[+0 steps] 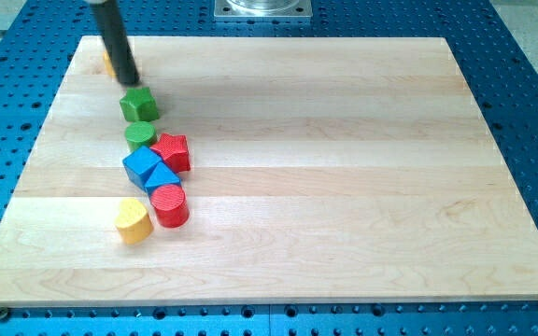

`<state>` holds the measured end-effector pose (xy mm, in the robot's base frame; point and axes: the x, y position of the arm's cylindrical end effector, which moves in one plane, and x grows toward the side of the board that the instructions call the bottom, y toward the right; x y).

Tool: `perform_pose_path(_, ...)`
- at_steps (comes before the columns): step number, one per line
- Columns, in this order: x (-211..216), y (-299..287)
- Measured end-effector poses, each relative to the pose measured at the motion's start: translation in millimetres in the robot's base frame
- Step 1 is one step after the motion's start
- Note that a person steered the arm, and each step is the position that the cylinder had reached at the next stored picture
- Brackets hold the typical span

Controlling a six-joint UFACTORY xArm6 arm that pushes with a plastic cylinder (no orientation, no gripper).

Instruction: Move the red star to the bottom right of the blue triangle

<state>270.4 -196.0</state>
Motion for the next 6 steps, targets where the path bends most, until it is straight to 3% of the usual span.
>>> perform_pose_path(1,1,15)
perform_pose_path(2,60,76)
perform_pose_path(4,294,100)
perform_pose_path(6,314,176)
